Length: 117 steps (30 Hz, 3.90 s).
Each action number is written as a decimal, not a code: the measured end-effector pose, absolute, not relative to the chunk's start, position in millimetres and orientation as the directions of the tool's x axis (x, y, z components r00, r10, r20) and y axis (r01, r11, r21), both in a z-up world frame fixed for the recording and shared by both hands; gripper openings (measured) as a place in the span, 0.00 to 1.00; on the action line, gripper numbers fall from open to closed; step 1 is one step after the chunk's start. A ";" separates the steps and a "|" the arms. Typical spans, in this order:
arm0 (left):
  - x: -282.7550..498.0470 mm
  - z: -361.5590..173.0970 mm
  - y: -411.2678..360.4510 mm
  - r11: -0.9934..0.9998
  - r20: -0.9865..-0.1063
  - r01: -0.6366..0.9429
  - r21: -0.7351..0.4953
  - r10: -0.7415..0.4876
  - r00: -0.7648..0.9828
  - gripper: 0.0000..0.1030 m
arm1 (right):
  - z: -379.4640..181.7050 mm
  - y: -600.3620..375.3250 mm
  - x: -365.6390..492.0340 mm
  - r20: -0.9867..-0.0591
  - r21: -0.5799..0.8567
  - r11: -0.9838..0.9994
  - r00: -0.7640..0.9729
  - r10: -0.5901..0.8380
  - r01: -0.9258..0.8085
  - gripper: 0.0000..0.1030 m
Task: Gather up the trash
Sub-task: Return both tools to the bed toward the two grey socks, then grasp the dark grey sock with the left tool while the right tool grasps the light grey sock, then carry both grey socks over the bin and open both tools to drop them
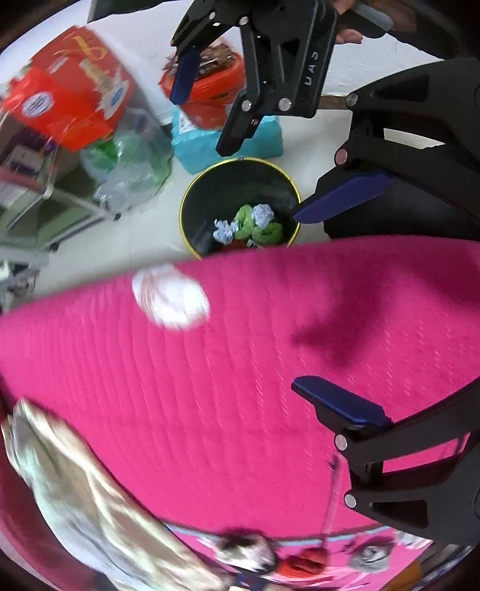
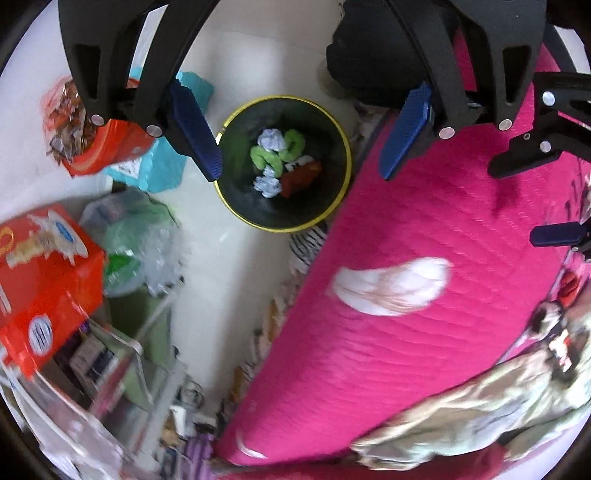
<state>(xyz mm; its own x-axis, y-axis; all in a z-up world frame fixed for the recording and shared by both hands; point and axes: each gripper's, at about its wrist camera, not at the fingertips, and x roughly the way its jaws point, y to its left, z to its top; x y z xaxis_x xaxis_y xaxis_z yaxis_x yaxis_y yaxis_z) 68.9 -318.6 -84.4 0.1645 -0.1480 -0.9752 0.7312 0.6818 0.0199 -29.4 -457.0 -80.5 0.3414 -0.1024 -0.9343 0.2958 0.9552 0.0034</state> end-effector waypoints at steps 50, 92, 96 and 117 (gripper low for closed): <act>180.1 -52.6 40.9 0.801 -0.953 0.583 0.138 -0.052 0.297 0.86 | -36.4 -77.4 96.5 -0.936 -0.019 0.991 0.351 0.029 -0.133 0.86; 263.9 -123.8 60.5 0.756 -0.978 0.654 -0.026 -0.155 0.141 0.34 | -108.2 2.8 161.6 -0.942 0.135 0.955 0.265 0.206 -0.264 0.32; 255.4 -120.1 67.1 0.776 -0.980 0.630 -0.023 -0.141 0.138 0.34 | -95.9 0.1 153.8 -0.938 0.132 0.948 0.272 0.213 -0.288 0.29; 144.9 -70.9 -10.6 0.739 -0.979 0.672 0.052 -0.094 0.180 0.34 | -53.8 -106.6 76.4 -0.929 0.128 0.975 0.322 0.183 -0.183 0.29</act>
